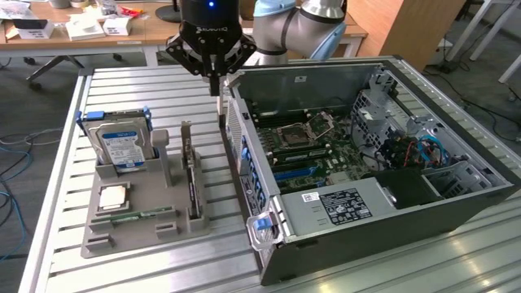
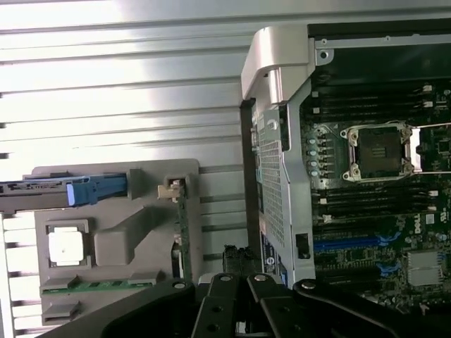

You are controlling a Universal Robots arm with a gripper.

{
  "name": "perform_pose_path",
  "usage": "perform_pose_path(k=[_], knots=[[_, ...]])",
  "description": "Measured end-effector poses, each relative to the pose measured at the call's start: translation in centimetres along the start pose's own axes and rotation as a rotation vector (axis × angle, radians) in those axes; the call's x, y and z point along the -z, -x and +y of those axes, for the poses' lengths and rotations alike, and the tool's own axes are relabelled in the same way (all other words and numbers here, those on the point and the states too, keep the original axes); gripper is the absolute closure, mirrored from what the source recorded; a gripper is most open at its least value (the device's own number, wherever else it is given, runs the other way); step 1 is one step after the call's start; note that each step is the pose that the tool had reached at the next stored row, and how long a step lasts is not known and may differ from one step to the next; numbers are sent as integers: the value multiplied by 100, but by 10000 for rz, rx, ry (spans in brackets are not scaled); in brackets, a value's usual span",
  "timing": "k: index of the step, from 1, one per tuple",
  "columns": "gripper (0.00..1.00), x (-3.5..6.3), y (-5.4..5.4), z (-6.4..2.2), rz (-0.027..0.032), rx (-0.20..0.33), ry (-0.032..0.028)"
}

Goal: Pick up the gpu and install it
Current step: 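Reach for the gpu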

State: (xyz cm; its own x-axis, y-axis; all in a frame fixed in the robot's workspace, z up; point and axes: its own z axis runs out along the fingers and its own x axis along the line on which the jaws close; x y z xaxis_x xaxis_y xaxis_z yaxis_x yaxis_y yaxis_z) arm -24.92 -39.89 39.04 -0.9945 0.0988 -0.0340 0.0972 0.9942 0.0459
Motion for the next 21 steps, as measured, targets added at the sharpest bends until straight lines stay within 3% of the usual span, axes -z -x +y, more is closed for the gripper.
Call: perform_pose_path(k=[14, 21], knots=[[89, -1, -335, -33, -10, -210, -7], [89, -1, -395, -39, -13, -261, -8]])
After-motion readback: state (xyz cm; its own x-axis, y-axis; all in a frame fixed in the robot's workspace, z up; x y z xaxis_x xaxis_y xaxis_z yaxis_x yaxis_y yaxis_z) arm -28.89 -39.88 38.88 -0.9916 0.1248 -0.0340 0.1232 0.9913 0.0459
